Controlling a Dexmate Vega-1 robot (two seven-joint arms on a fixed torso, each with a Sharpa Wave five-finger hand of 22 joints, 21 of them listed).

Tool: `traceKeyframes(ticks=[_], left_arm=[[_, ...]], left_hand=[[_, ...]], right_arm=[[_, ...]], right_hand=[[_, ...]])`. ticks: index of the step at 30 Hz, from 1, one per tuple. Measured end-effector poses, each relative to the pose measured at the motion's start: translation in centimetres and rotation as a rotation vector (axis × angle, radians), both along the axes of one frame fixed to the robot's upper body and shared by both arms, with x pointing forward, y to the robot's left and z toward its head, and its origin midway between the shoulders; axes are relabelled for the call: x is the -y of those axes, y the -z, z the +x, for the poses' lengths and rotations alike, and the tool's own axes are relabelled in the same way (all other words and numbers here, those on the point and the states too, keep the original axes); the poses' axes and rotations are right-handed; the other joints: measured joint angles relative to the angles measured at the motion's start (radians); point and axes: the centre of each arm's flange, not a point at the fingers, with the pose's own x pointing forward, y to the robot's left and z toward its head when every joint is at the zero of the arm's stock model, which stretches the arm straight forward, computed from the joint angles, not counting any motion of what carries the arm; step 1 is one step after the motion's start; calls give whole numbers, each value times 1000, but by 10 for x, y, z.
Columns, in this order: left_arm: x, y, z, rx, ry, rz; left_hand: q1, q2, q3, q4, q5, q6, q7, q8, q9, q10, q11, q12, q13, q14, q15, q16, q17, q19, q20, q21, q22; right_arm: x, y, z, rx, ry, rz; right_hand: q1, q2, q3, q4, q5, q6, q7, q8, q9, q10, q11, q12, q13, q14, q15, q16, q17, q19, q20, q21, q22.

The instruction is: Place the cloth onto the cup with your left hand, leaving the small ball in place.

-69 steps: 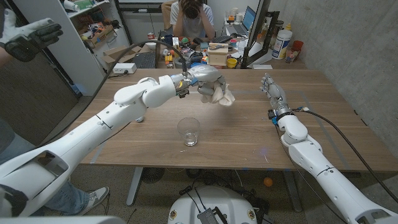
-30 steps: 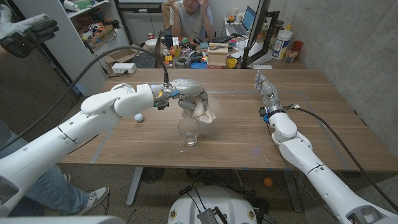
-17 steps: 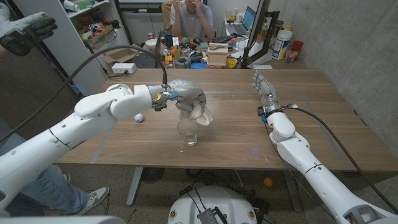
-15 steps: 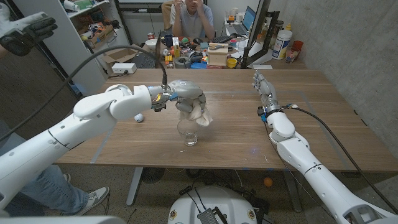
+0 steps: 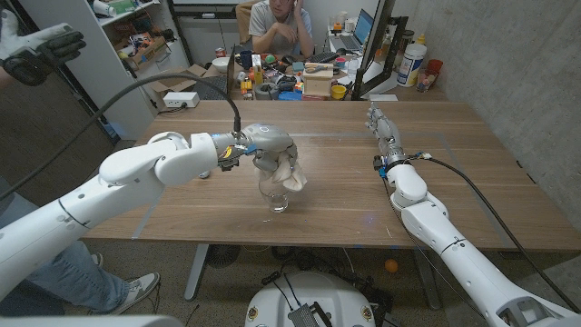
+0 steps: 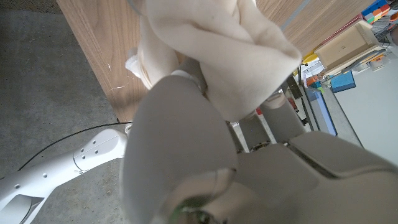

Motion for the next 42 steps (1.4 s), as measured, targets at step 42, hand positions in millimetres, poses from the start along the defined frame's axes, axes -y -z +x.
traceKeyframes(ticks=[42], left_arm=[[2,35,8,-38,-99,25]], left_hand=[[-8,8,-8,8,7,13,-12,19,12,0,0,-12,38,9,4,-21,20,-24,16,7,1]], right_arm=[[5,15,0,-20,-17,15]], right_hand=[[-13,13,-2,-2,0,0,0,0,0,0,0,-8,0,0,0,0,0,0,0,-4,0]])
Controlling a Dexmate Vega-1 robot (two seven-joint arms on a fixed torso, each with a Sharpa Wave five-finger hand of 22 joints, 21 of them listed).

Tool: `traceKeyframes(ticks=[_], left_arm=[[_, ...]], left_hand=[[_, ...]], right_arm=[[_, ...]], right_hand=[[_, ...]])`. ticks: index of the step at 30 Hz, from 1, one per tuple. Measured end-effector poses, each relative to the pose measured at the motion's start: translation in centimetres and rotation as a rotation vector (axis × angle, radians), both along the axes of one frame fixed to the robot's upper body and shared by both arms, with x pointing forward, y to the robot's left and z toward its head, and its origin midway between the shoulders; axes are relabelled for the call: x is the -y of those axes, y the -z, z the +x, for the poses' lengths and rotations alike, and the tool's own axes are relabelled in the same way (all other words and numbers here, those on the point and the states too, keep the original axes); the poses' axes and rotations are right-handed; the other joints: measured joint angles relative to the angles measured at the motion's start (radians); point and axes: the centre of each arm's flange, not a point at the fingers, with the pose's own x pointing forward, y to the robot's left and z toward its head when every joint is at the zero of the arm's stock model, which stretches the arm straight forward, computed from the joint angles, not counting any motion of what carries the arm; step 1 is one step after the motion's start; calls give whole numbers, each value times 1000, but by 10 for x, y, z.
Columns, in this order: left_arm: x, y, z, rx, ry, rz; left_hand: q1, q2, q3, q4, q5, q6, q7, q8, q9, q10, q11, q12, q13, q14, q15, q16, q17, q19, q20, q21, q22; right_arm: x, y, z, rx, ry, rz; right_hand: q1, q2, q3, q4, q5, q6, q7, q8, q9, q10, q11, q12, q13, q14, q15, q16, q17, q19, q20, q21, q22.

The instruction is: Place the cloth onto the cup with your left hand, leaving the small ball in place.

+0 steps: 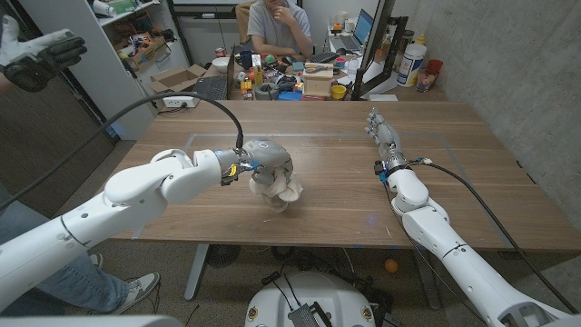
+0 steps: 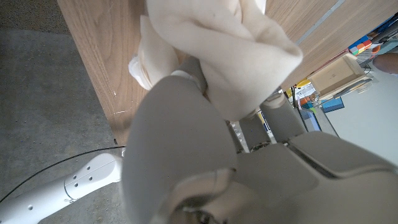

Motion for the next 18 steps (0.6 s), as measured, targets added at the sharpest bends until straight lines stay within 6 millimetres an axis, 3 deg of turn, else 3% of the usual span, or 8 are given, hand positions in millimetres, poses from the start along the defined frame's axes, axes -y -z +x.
traceKeyframes(ticks=[11,18], left_arm=[[4,10,6,-48,-17,0],[9,15,7,-69,-22,3]], left_hand=[[-3,3,0,0,-2,0,0,0,-6,1,-1,-7,13,0,0,-4,0,-9,-2,0,1],[-22,22,-14,14,14,7,-7,7,18,-19,-21,-37,45,-18,-20,-29,-21,-56,45,2,1]], right_arm=[[5,8,-2,-8,-6,9],[8,12,-2,-14,-9,11]], right_hand=[[0,0,0,0,0,0,0,0,0,0,0,0,0,0,0,0,0,0,0,0,0],[0,0,0,0,0,0,0,0,0,2,2,0,0,0,0,0,0,0,0,0,0]])
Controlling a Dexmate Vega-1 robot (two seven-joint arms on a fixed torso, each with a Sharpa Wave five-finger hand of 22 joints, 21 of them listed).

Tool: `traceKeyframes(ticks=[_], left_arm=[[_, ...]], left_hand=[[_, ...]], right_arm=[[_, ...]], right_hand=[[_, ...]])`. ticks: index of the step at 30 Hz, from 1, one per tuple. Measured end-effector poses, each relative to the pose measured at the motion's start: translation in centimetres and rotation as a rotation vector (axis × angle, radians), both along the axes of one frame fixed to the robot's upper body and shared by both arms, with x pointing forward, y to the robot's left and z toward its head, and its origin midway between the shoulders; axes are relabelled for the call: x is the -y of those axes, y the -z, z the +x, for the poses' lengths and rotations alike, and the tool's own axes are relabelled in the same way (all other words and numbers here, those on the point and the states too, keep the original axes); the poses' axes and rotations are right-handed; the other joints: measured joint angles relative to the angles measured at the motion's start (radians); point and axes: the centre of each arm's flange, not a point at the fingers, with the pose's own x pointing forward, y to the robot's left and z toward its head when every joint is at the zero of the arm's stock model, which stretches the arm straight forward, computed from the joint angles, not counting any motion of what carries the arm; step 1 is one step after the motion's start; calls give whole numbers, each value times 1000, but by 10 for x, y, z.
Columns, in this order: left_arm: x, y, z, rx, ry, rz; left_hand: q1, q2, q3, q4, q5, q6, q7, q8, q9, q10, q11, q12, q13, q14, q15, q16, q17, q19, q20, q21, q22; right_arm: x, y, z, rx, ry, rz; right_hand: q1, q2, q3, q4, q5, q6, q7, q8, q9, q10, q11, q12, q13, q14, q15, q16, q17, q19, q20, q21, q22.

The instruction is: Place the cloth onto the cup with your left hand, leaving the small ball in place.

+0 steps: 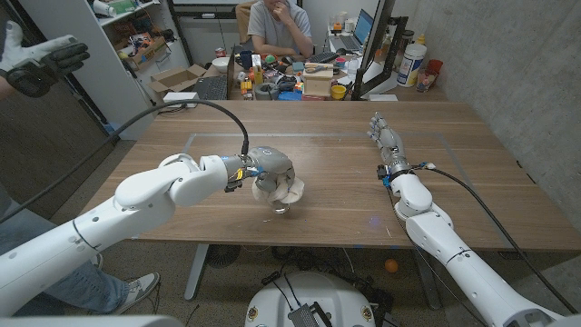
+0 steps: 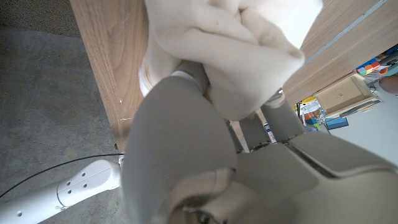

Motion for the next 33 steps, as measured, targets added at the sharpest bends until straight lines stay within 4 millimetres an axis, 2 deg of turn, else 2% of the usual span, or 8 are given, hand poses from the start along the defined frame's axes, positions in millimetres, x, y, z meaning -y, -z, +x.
traceKeyframes(ticks=[3,6,8,12,19,26,31,33], left_arm=[[0,1,1,-7,-21,11],[1,1,1,-14,-36,24],[3,1,-1,-16,-37,31],[7,-1,-6,-10,-25,34],[7,2,-8,-47,-46,51],[8,-1,-13,-49,-39,44],[8,-1,-13,-60,-45,39],[10,-9,-18,-44,-38,37]], left_hand=[[-3,3,-14,14,8,-31,10,-11,-3,-19,-19,-19,7,-14,-21,-6,-16,-14,14,0,-3],[-87,16,-31,31,14,-104,-25,-47,-18,-46,-41,-37,17,-12,-57,-8,-38,-22,21,-9,-7],[-135,10,-29,48,8,-168,-36,-63,-16,-75,-40,-48,19,-13,-70,-8,-49,-24,28,-14,-8],[-177,-12,-22,69,1,-233,-50,-80,0,-102,-36,-57,27,-14,-71,-8,-61,-20,39,-15,-10],[-204,-26,-22,80,-7,-262,-55,-82,14,-109,-37,-59,32,-22,-70,-8,-67,-15,44,-22,-12],[-234,-36,-20,86,-14,-328,-66,-96,30,-163,-22,-71,45,-43,-64,1,-73,-12,52,-29,-12],[-245,-43,-16,90,-22,-340,-58,-96,35,-184,-16,-78,50,-55,-62,1,-75,-18,59,-40,-12],[-246,-44,-16,90,-22,-347,-57,-96,35,-193,-17,-79,51,-61,-56,1,-75,-21,61,-44,-12]], right_arm=[[3,2,0,-3,2,0],[5,3,0,-6,2,-2],[5,3,0,-6,0,-3],[4,3,0,-7,-3,-3],[8,3,-1,-8,-2,-11],[9,3,-2,-9,-3,-14],[10,3,-2,-9,-1,-14],[11,3,-2,-9,-3,-13]], right_hand=[[0,0,0,0,0,0,0,0,0,0,0,0,0,0,0,0,0,0,0,0,0],[0,0,0,0,0,0,0,0,0,4,-4,0,0,0,0,0,0,0,0,0,0],[0,0,0,0,0,0,0,0,0,5,-5,0,0,0,0,0,0,0,0,0,0],[0,0,0,0,0,0,0,0,0,5,-5,0,0,0,0,0,0,0,0,0,0],[0,0,0,0,0,0,0,0,0,5,-5,0,0,6,2,0,0,0,0,0,0],[0,0,0,0,0,0,0,0,0,5,-5,0,0,9,2,0,0,0,0,0,0],[0,0,0,0,0,4,-4,0,0,5,-5,0,0,9,2,0,0,0,0,0,0],[0,0,0,0,0,5,-5,0,0,5,-5,0,0,9,2,0,0,0,0,0,0]])
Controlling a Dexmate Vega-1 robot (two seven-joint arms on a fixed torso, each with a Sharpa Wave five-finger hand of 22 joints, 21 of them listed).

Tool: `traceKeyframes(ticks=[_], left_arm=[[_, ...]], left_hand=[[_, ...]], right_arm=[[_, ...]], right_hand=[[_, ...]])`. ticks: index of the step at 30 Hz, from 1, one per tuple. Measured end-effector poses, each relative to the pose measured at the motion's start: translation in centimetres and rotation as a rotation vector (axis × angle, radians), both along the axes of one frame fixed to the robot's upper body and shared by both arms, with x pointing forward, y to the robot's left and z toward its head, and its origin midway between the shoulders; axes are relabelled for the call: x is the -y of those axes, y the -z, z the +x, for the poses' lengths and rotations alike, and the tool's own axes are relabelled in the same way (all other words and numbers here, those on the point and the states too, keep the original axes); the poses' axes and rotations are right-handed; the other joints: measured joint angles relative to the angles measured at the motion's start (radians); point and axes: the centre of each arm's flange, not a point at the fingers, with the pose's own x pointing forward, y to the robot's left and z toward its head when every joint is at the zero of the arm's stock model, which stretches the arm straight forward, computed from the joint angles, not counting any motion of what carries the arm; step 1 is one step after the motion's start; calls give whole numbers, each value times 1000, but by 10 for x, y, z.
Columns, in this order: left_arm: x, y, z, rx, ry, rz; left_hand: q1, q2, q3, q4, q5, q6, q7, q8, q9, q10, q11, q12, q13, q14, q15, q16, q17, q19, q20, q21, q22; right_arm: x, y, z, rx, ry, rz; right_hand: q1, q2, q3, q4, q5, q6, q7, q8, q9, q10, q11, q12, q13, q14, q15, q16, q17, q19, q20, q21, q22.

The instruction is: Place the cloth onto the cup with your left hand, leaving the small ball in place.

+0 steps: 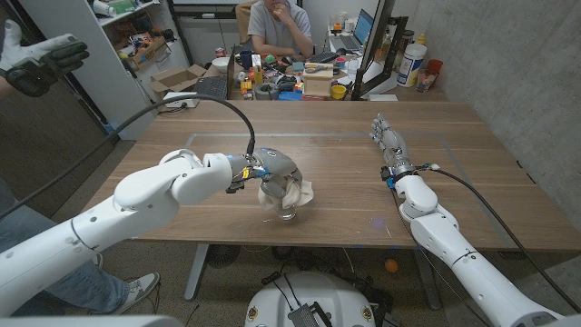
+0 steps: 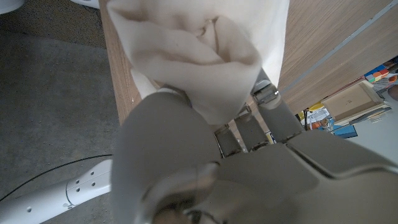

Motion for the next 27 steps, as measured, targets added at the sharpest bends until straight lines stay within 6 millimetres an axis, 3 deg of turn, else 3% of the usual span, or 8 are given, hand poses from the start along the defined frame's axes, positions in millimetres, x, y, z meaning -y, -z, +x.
traceKeyframes(ticks=[11,19,27], left_arm=[[3,-7,0,-18,-24,10],[8,-10,0,-35,-51,36],[11,-14,-2,-41,-69,48]], left_hand=[[-53,-9,0,14,-15,-74,-2,-19,5,-61,28,-18,12,-47,22,0,-14,-16,23,-19,0],[-99,-14,3,28,-23,-179,-11,-60,11,-137,53,-39,23,-105,47,0,-23,-44,51,-46,1],[-126,-13,3,36,-30,-204,-7,-70,11,-171,68,-53,27,-148,66,-7,-28,-68,74,-71,5]], right_arm=[[3,1,-1,-2,1,3],[5,1,-1,-1,0,5],[7,0,-2,4,0,7]], right_hand=[[0,0,0,0,0,0,0,0,0,0,0,-8,0,2,2,0,0,4,4,0,0],[0,0,-4,-4,0,0,0,0,0,2,2,-8,0,2,2,0,0,4,4,0,0],[0,0,-4,-4,0,0,0,0,0,5,6,-8,0,2,2,0,0,7,7,0,0]])
